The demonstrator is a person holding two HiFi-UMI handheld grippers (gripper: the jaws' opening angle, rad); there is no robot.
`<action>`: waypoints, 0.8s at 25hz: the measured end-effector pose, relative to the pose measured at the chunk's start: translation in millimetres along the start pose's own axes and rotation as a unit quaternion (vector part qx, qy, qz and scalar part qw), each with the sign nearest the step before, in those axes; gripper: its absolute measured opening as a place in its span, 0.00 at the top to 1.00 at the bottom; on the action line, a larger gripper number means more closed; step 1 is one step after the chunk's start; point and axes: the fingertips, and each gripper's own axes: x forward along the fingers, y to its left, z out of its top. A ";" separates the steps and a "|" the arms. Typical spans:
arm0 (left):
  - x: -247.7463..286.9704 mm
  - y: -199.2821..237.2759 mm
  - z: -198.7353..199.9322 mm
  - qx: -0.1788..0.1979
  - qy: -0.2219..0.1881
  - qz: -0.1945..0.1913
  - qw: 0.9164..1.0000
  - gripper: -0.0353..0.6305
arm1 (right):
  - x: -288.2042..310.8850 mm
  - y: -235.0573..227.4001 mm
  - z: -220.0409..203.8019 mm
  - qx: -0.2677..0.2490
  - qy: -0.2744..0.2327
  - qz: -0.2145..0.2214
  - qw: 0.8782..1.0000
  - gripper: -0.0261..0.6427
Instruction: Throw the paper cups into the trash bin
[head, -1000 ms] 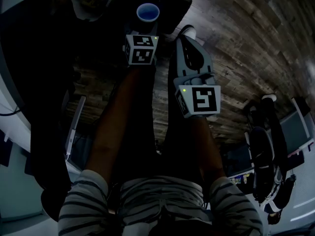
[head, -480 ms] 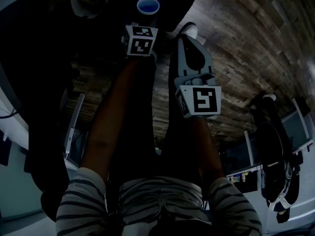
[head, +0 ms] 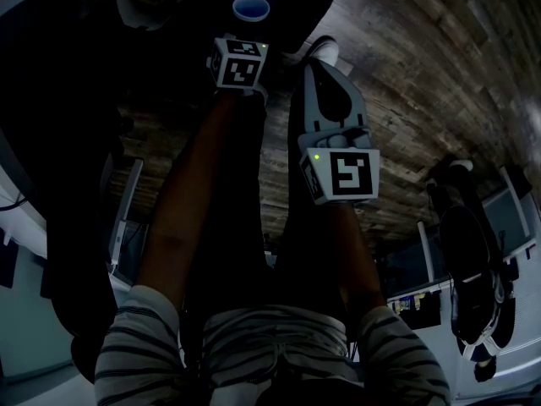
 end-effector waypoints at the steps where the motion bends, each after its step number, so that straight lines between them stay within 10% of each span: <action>1: 2.4 0.2 -1.2 0.000 0.002 0.000 1.000 0.54 | 0.8 -0.3 -1.3 -0.001 0.000 0.001 1.000 0.95; 20: 34.6 10.6 -0.7 -0.031 0.031 0.000 0.999 0.53 | 12.7 -19.8 -7.5 0.006 0.024 -0.007 1.000 0.95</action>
